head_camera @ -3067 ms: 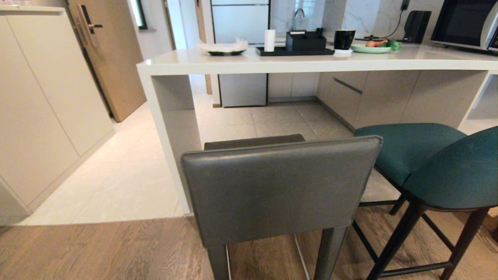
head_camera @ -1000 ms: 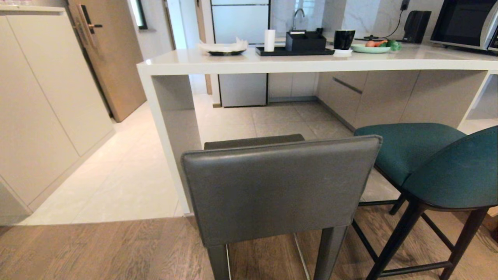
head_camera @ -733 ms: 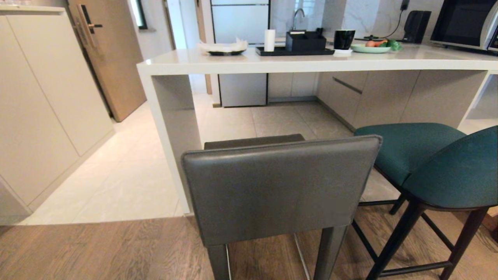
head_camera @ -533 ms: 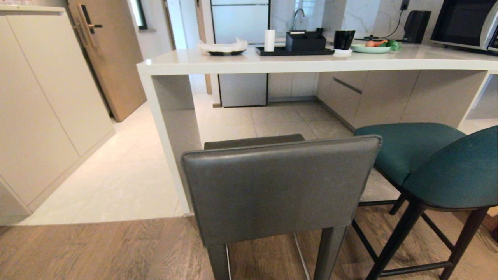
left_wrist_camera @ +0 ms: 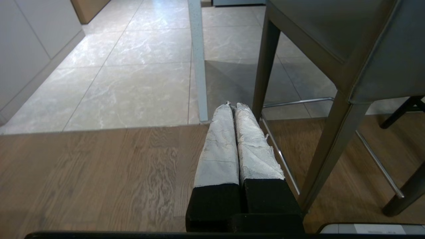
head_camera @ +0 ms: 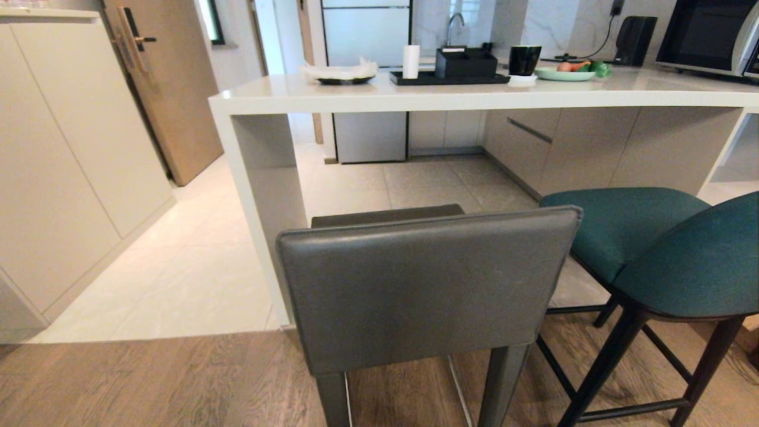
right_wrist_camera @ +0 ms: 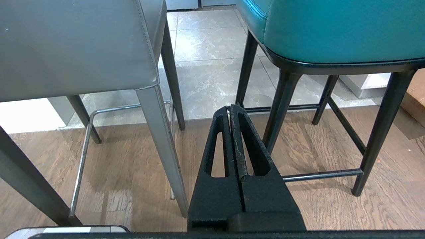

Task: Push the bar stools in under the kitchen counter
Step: Push the blue chair back under the dining table

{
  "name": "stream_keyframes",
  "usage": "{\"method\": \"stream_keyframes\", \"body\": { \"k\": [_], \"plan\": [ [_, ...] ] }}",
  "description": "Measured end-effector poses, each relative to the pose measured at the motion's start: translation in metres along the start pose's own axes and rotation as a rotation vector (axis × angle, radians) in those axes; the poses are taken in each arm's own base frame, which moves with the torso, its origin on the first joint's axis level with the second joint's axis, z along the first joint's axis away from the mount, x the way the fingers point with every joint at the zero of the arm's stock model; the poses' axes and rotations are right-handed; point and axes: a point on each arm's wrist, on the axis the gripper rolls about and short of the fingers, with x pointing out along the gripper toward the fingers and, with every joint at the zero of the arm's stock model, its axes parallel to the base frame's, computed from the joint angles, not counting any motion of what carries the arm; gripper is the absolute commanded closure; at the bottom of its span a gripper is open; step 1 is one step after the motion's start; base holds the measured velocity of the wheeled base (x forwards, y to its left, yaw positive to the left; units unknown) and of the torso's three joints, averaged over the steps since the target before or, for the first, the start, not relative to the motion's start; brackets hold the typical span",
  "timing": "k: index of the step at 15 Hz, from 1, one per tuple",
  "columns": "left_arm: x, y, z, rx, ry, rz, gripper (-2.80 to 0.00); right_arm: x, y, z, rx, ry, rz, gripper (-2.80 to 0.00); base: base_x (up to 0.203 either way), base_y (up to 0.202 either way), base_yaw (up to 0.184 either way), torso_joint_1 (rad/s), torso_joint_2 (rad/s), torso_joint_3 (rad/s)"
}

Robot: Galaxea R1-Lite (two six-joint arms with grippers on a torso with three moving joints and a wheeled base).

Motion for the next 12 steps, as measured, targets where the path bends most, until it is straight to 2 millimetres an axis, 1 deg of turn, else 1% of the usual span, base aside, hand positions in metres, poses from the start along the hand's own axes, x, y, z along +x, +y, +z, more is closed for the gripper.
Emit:
{"method": "stream_keyframes", "body": {
  "k": [12],
  "plan": [
    [-0.0008,0.0000,0.0002,-0.001,0.014,-0.002,0.00,0.0000,0.0000,0.0000,0.005,0.000,-0.001,0.00,0.000,0.000,0.000,0.000,0.00,0.000]
  ]
}}
